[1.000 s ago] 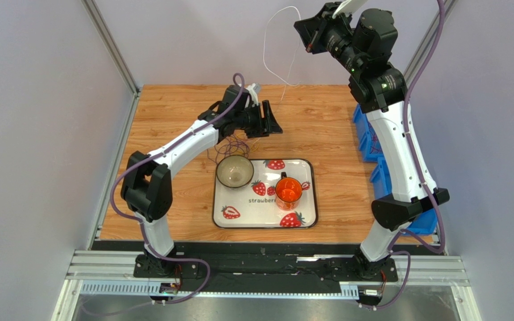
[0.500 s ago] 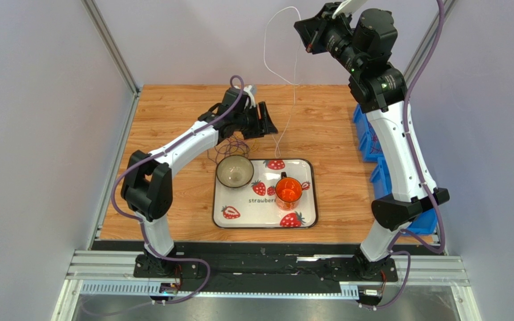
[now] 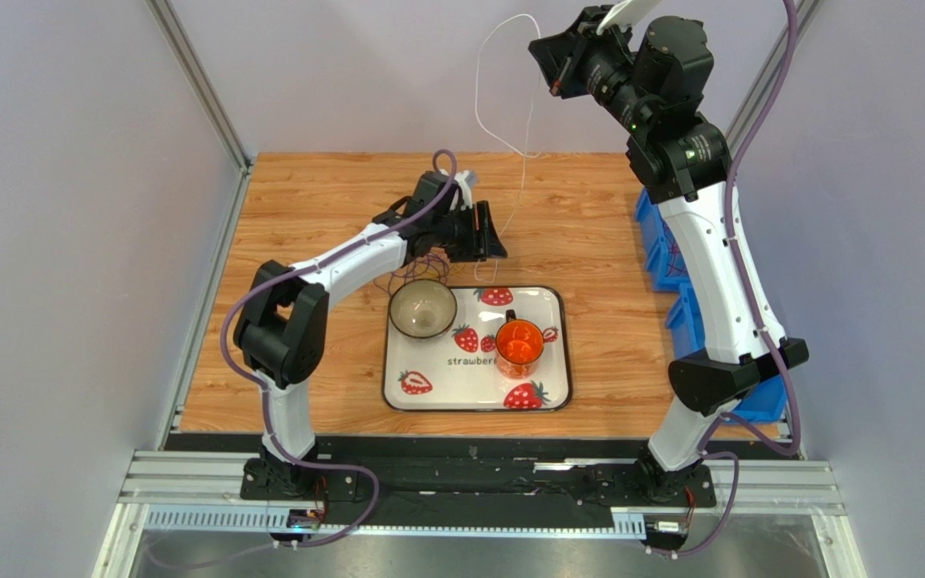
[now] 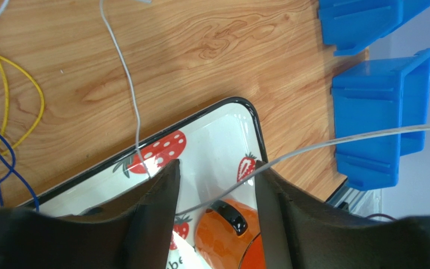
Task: Untangle the cables
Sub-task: Place the cable in the bin.
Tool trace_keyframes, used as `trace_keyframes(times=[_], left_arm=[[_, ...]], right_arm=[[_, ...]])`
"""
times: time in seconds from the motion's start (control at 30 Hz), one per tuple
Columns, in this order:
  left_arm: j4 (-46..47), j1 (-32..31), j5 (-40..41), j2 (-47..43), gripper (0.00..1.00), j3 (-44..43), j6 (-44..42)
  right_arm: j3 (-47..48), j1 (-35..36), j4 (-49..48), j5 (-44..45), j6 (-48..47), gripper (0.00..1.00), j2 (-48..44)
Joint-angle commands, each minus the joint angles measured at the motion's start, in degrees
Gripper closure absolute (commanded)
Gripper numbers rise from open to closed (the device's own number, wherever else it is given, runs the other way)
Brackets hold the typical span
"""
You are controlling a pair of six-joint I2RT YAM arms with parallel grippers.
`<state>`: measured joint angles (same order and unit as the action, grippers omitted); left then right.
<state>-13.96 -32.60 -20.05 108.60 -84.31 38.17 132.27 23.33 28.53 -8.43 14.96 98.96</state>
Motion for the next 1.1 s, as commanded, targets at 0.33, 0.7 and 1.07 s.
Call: trace_keyframes(times=[0.33,0.7,1.07], left_arm=[[-6.95,-1.15,3.08,-2.68,1.0,-7.69,-3.54],[-21.29,-1.15,5.38,-9.97,1.0,-18.95,-2.93],[-22.87,-0.89,2.92,-9.37,1.0,-28.8,0.58]], right_arm=[[-5.61,-0.13,-0.06,3.41,-3.18,1.0,-3.59],[-10.26,-0.13,6.36,11.07,-7.05,1.0,-5.17],[-33.54,-0.04,-2.24,-3.58,-2.48,1.0,-14.75]])
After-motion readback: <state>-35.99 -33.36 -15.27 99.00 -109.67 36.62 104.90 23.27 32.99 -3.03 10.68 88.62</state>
